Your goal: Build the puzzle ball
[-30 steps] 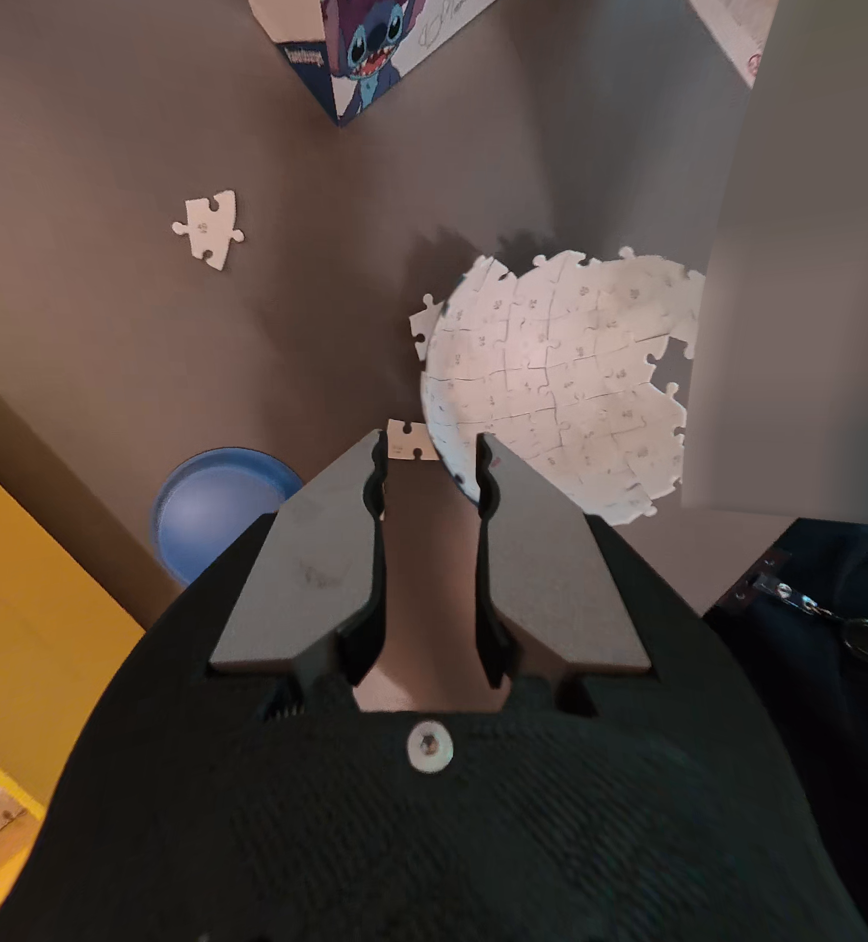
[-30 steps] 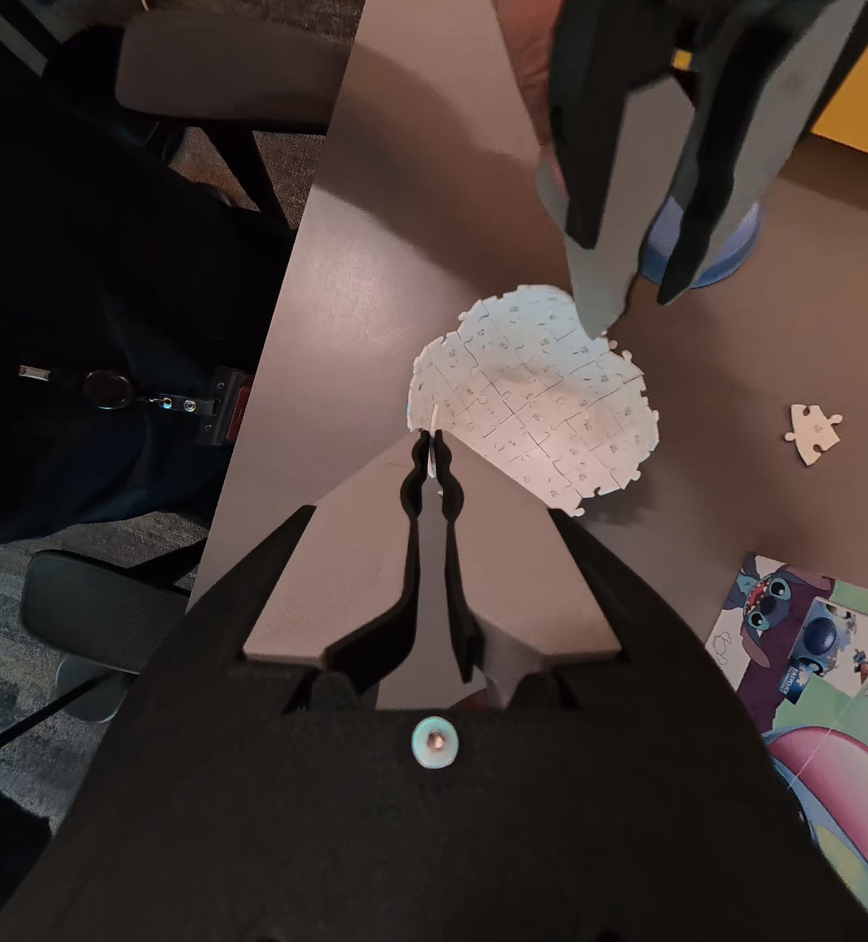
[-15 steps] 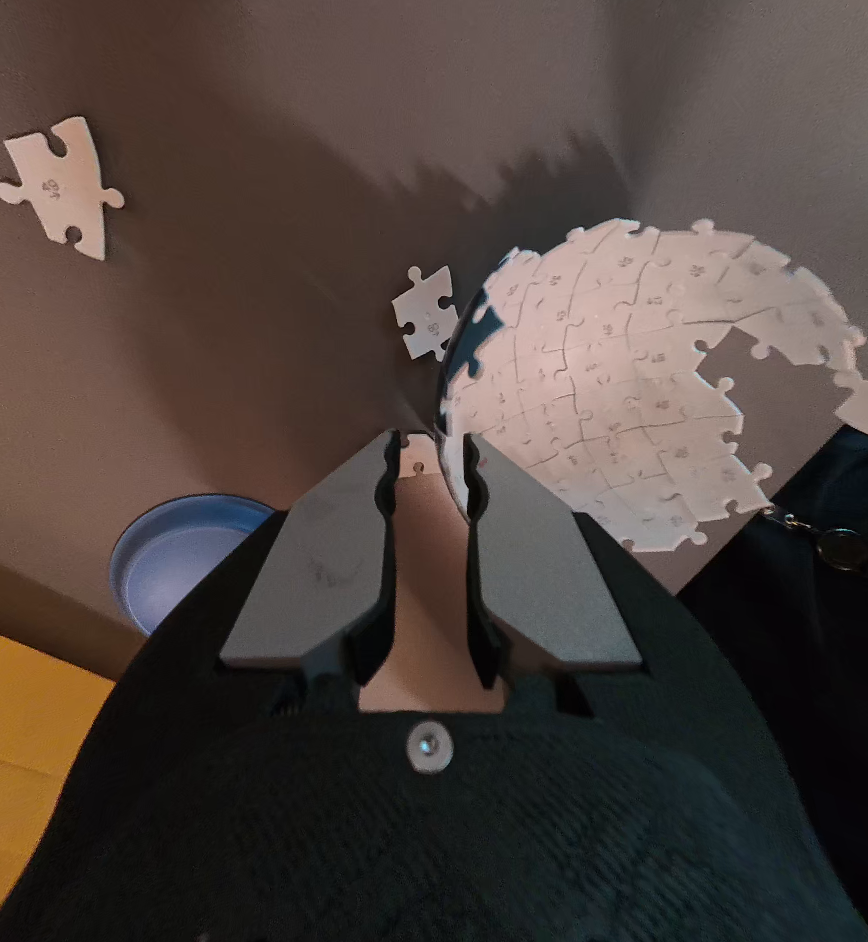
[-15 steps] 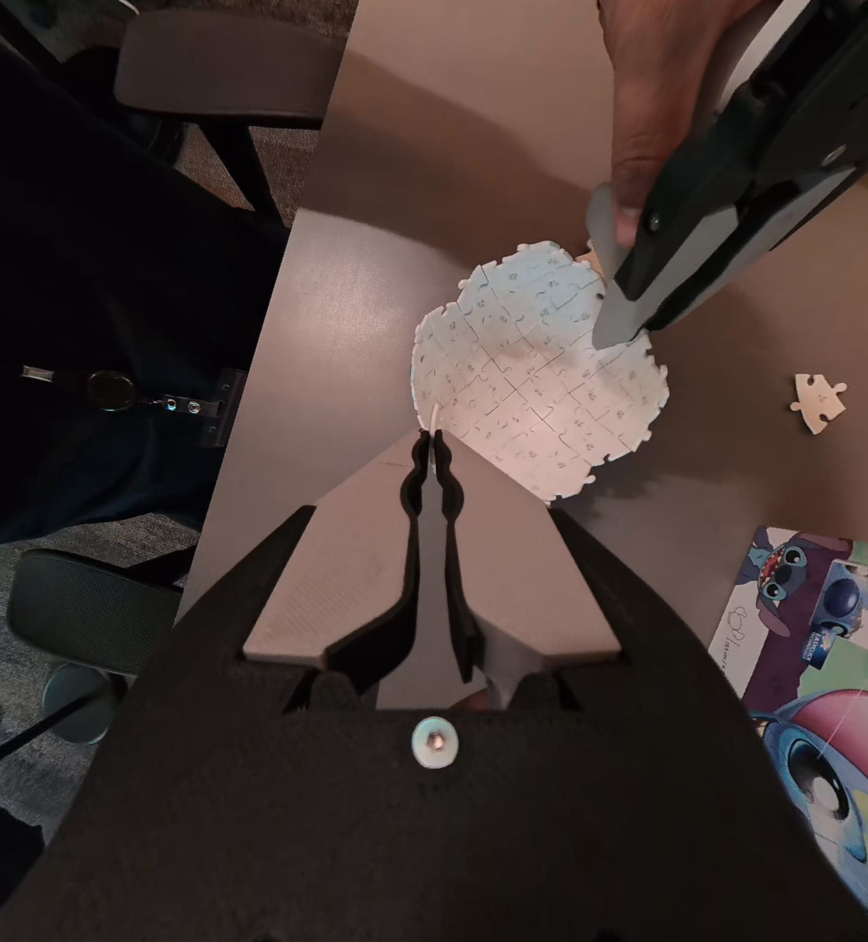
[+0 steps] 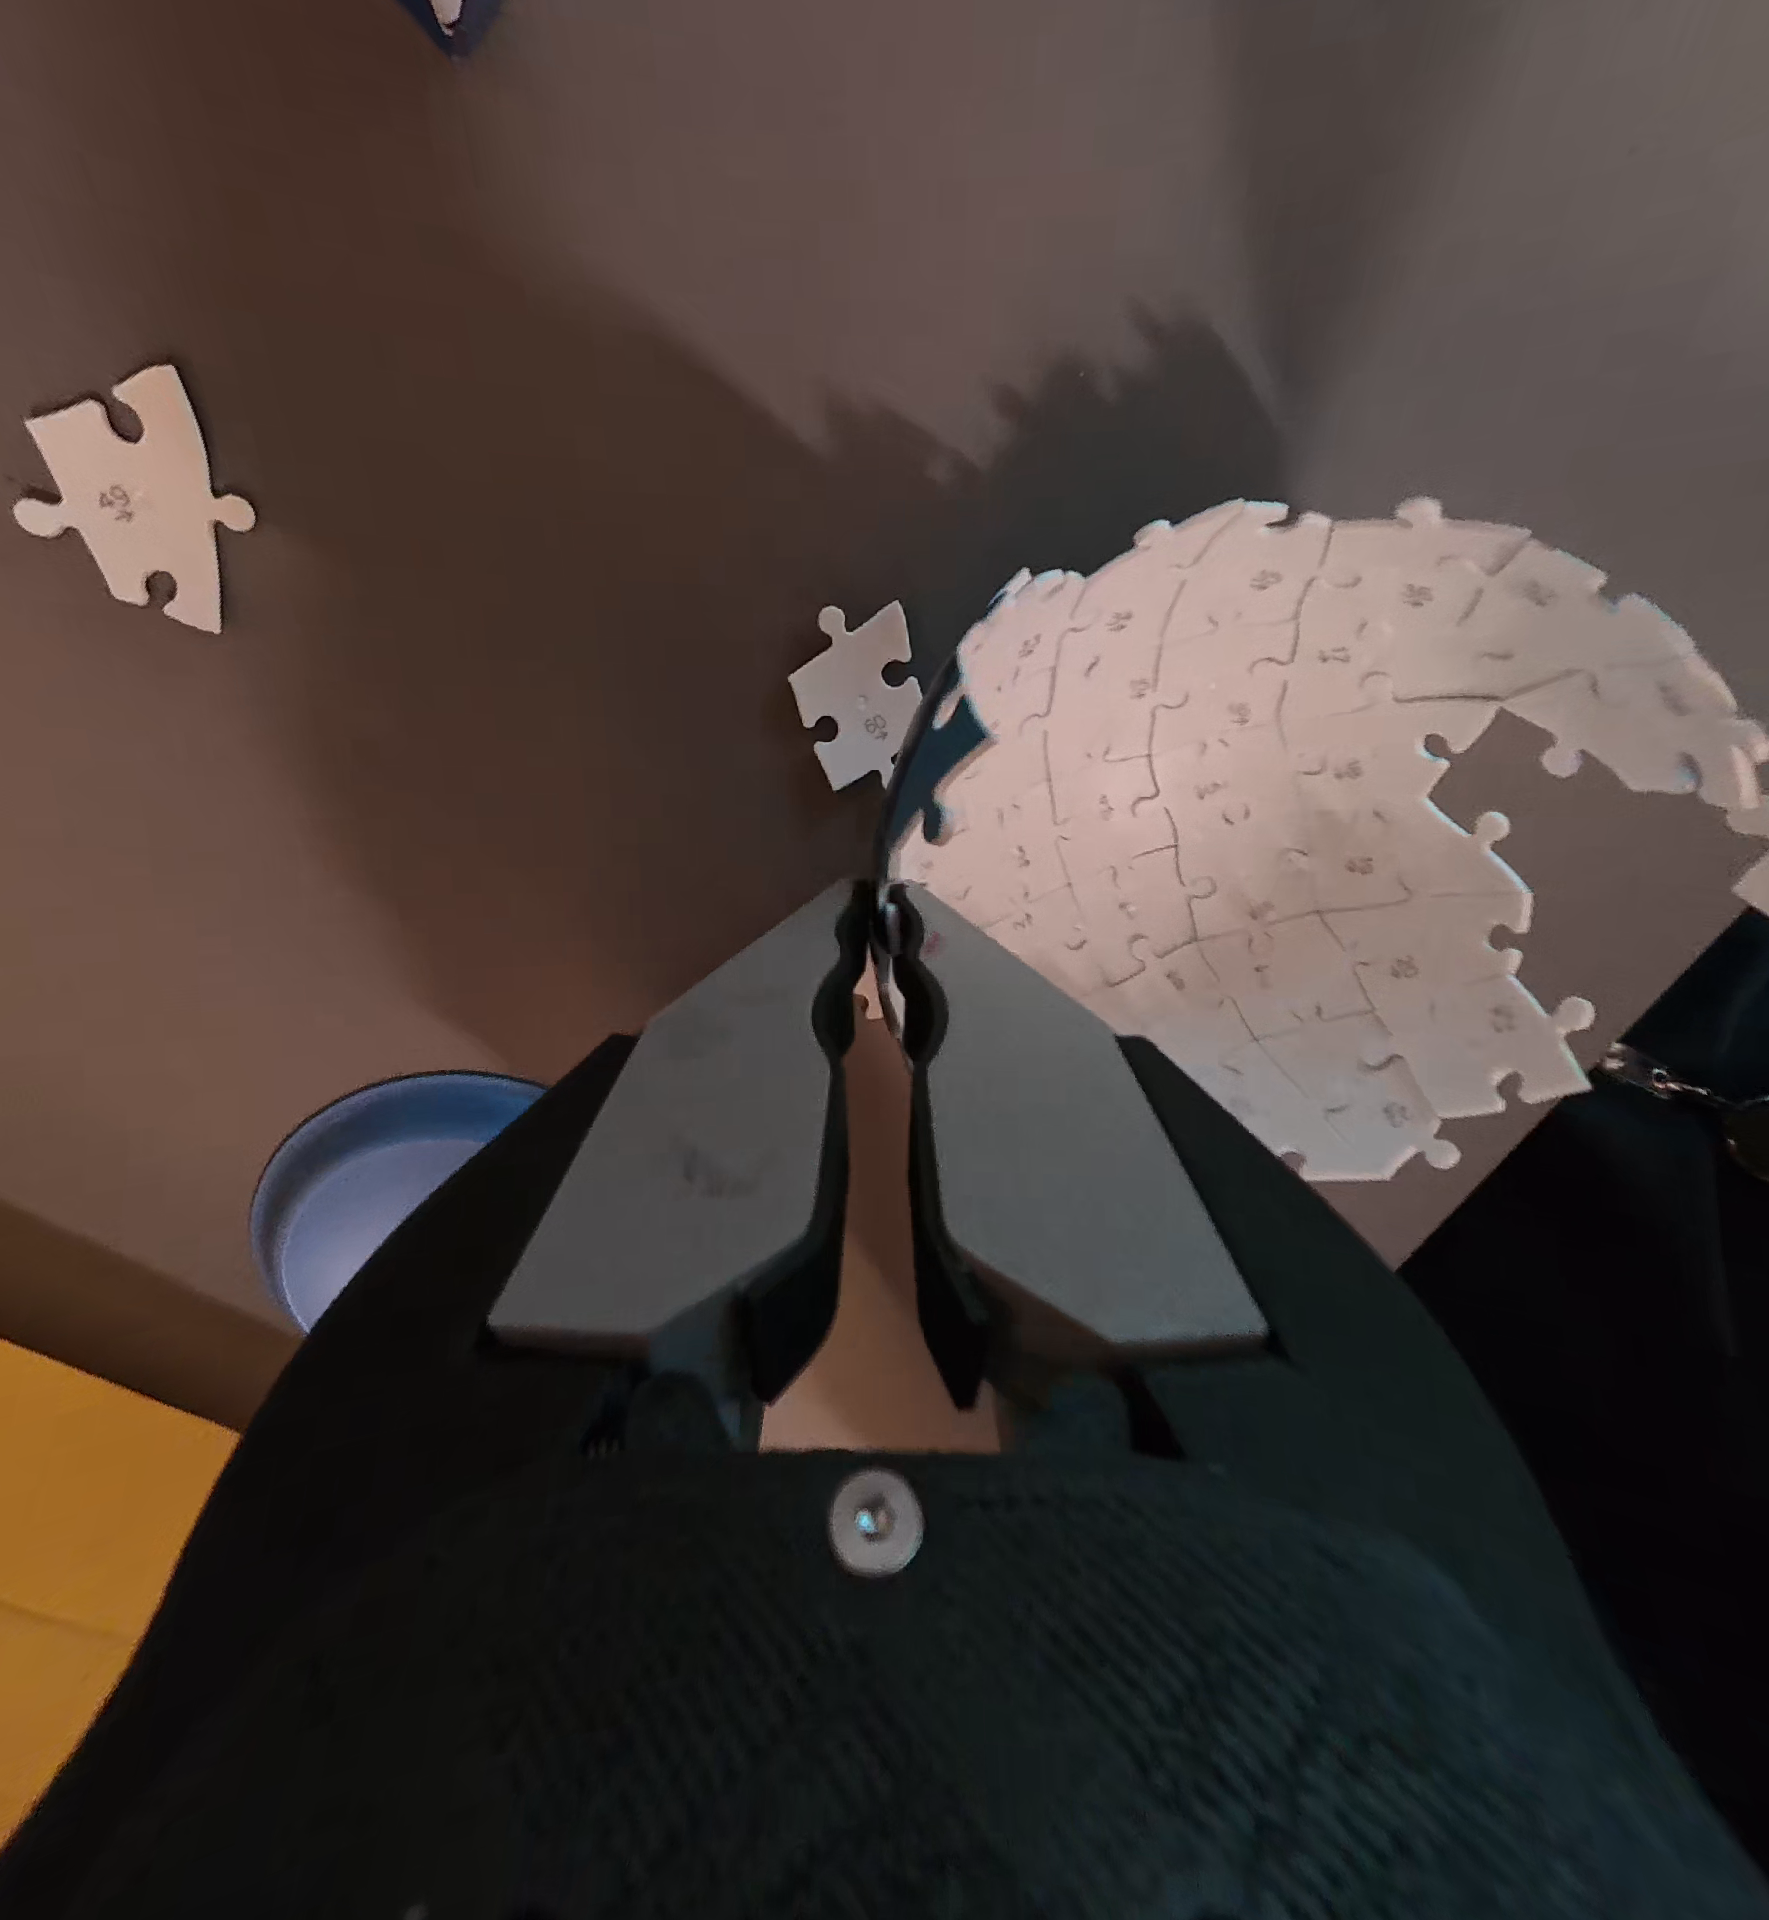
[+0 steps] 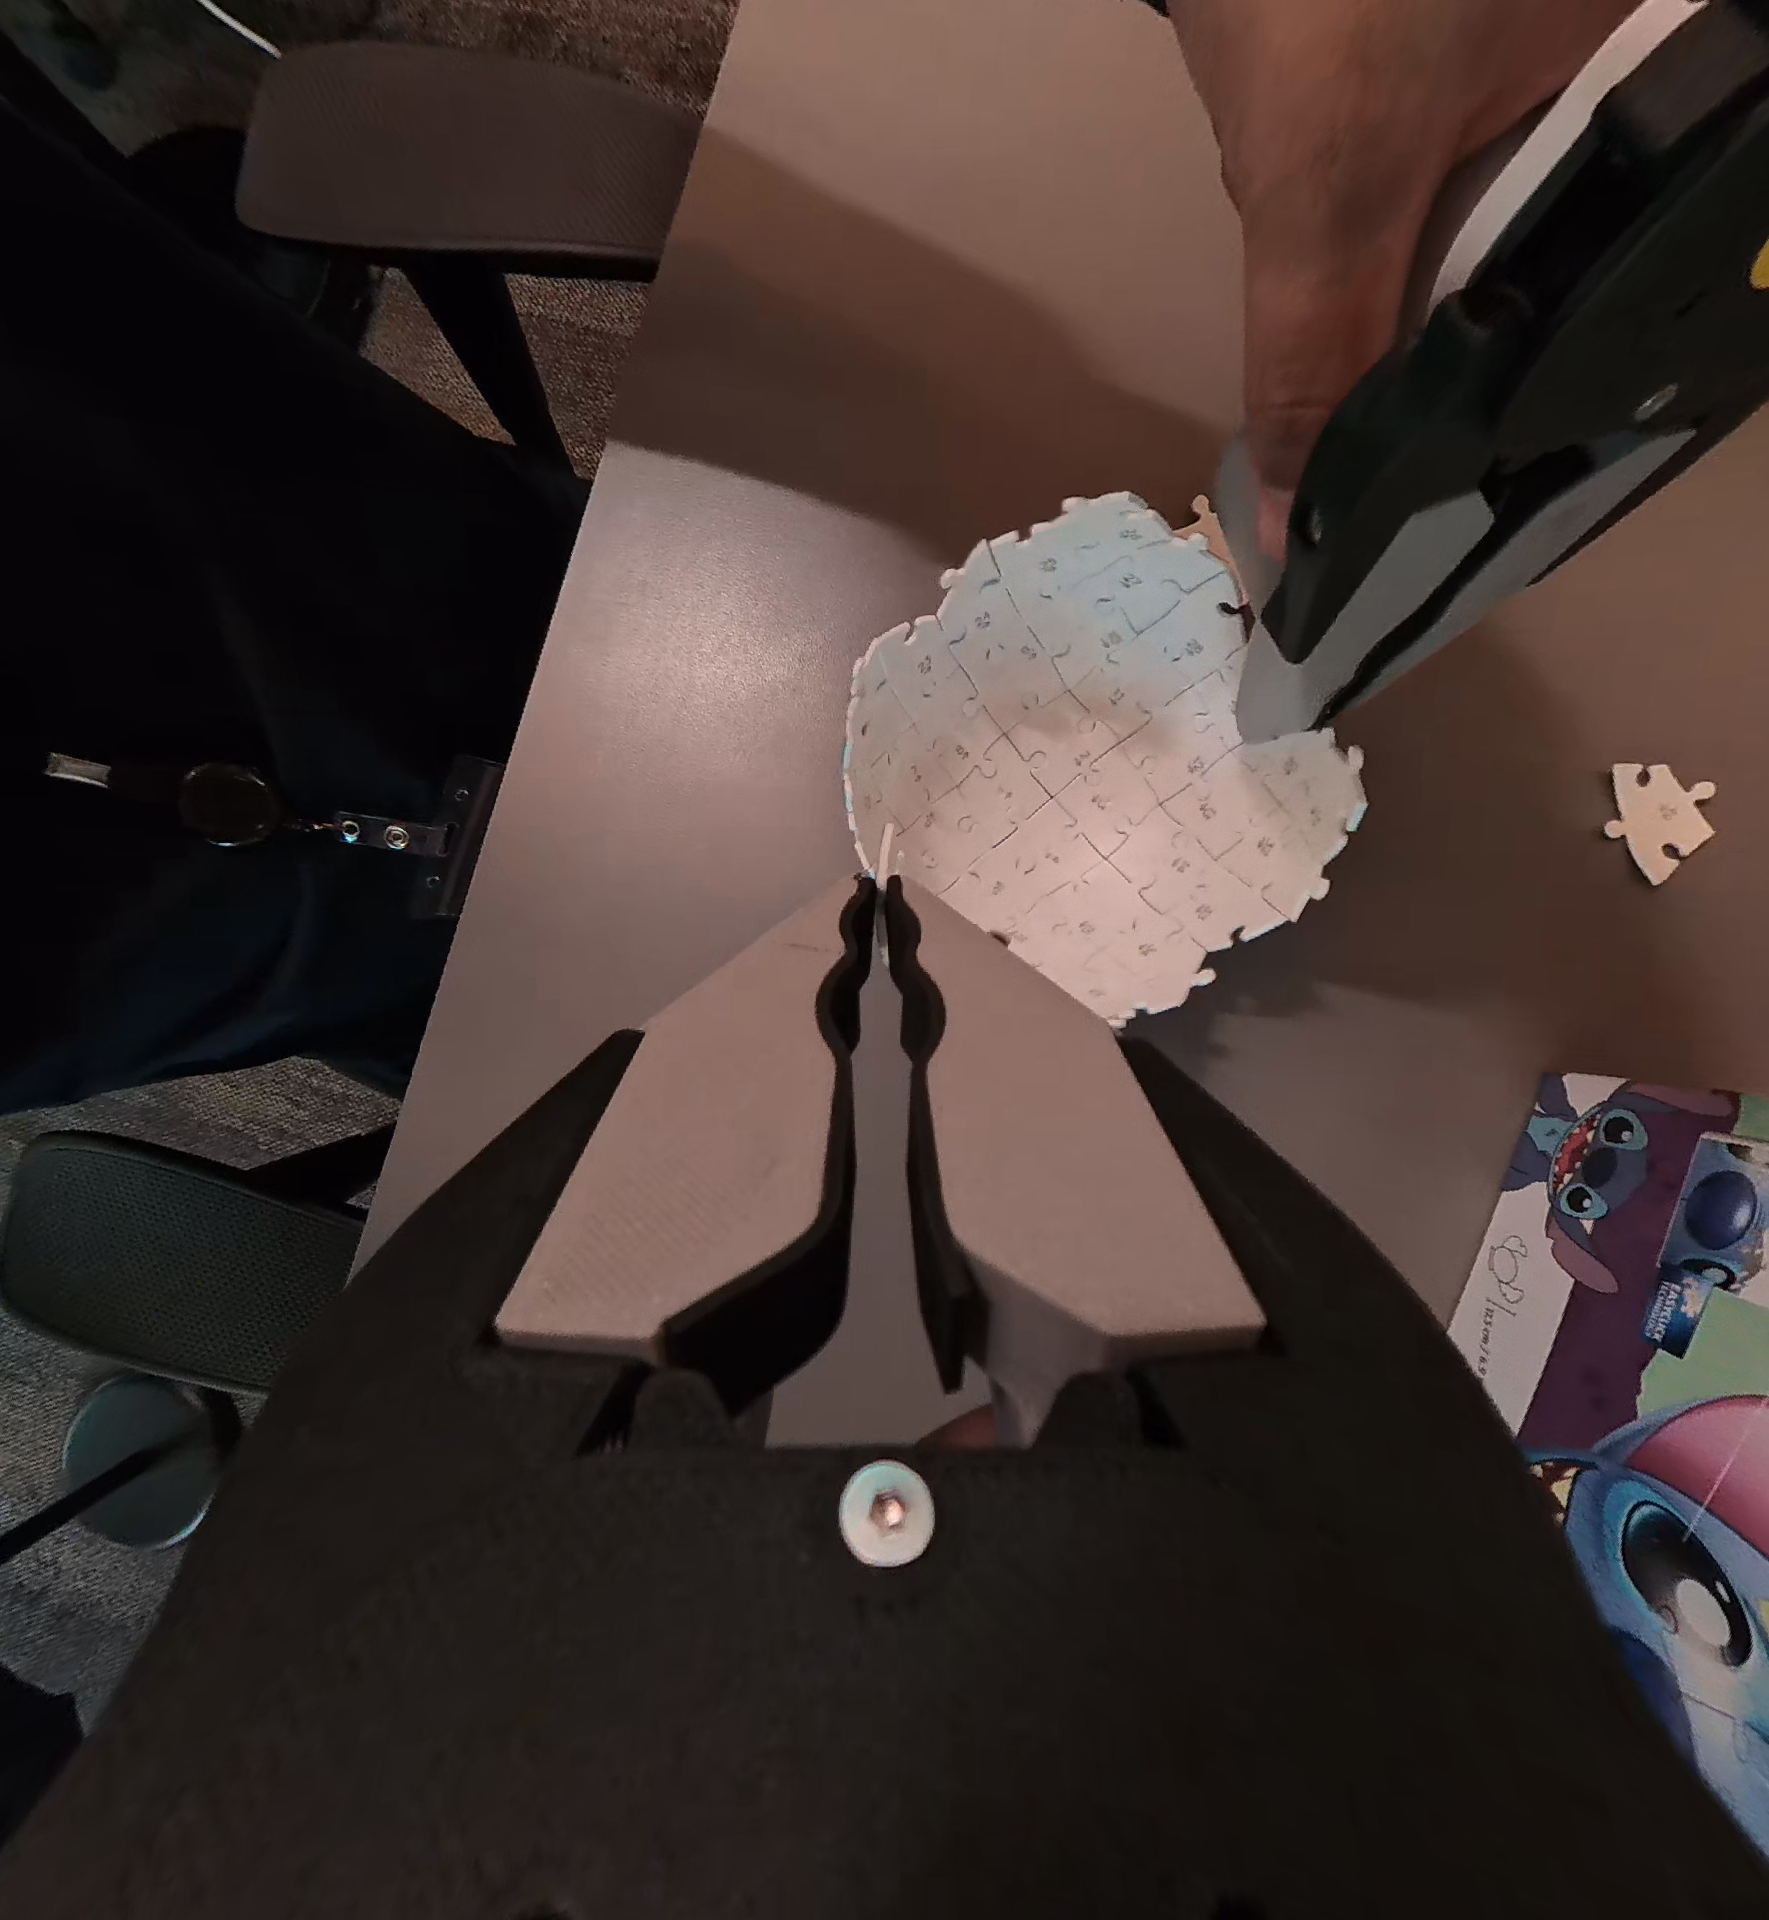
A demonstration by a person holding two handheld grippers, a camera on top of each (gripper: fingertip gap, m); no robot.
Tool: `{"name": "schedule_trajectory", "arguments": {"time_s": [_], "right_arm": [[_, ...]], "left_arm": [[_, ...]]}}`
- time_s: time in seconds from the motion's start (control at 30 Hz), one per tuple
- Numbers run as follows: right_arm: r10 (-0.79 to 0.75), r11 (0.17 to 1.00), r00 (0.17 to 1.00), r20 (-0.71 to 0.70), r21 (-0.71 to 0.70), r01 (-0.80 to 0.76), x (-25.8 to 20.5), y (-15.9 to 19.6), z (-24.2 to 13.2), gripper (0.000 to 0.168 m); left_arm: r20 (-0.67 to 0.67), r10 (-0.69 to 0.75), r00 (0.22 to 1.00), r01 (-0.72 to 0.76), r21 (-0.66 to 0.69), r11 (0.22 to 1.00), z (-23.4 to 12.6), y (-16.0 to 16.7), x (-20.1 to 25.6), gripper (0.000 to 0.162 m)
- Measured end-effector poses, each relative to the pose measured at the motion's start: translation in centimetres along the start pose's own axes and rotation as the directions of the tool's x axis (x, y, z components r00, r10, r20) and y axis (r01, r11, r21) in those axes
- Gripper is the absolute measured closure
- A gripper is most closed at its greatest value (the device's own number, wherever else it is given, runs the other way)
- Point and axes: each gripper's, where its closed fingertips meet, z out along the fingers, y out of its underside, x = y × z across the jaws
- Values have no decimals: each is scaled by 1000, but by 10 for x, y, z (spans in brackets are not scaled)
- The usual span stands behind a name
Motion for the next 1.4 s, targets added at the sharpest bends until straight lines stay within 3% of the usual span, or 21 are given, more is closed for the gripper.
{"name": "schedule_trajectory", "arguments": {"time_s": [0.17, 0.33, 0.53, 0.67, 0.87, 1.03, 1.4], "right_arm": [[-23, 1000, 999, -33, 2, 23, 2, 1, 4, 168], [-93, 994, 983, -159, 49, 102, 2, -5, 5, 168], [-164, 976, 896, -413, 62, 208, -2, 0, 10, 168], [-186, 972, 835, -518, 27, 234, -3, 14, 23, 168], [-212, 968, 810, -547, -4, 250, -6, 22, 44, 168], [-228, 948, 770, -596, 43, 315, -9, 24, 45, 168], [-163, 964, 776, -609, 69, 256, -2, 40, 62, 168]], "left_arm": [[55, 60, 997, -60, 2, 998, -5, -3, 1, 161], [288, 200, 937, -215, 23, 976, -22, -14, -4, 162], [576, 301, 760, -396, 44, 917, -40, -30, 0, 161], [691, 324, 646, -489, 49, 871, -47, -36, 11, 161], [808, 366, 461, -597, -23, 802, -53, -42, 25, 161], [828, 339, 447, -637, 29, 770, -54, -45, 37, 161], [849, 291, 441, -665, 91, 741, -54, -43, 48, 156]]}}
